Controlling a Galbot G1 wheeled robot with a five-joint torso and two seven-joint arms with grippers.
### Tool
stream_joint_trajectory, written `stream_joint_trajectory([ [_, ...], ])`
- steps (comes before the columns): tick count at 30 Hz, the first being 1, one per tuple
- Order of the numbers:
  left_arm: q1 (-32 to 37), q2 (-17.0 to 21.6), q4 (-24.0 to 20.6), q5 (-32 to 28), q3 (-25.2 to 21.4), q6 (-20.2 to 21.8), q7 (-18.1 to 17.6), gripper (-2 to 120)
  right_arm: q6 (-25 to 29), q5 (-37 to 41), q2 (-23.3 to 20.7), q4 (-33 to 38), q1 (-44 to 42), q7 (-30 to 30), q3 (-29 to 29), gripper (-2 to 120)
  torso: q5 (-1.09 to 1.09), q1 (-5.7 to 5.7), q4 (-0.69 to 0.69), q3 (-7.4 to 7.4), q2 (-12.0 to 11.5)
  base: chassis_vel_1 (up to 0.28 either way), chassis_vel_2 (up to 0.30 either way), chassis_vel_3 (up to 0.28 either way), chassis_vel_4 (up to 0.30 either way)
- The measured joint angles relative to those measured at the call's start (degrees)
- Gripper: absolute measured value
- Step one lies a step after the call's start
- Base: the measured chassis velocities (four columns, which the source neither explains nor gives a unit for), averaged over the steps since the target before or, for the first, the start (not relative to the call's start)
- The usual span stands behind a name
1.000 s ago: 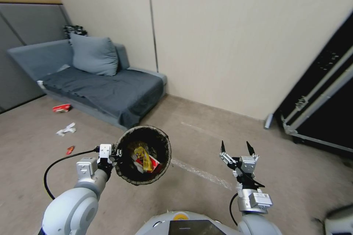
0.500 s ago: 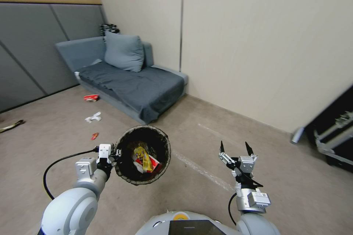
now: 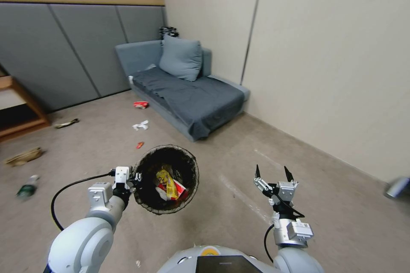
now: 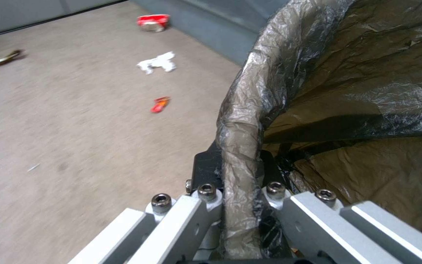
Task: Pick up the trash bin, then pick up the garbage from the floor and place it into the trash bin.
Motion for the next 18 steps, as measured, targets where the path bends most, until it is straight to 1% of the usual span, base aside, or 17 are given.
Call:
stream_joint_trajectory([
  [8,-0.1,0.0,0.0,0.0,0.0,0.0,0.0,1,-0.8,0.1,0.0,-0.3,0.5,0.3,0.0,100,0.01,0.0,0.01,0.0,0.0,0.087,0.097,0.106,0.102],
  [18,-0.1,0.1,0.0,-0.1,0.0,0.0,0.0,1,-1.1,0.5,-0.1,-0.5,0.7,1.3,0.2,100,0.0,0.0,0.0,0.0,0.0,0.112,0.105,0.101,0.097],
])
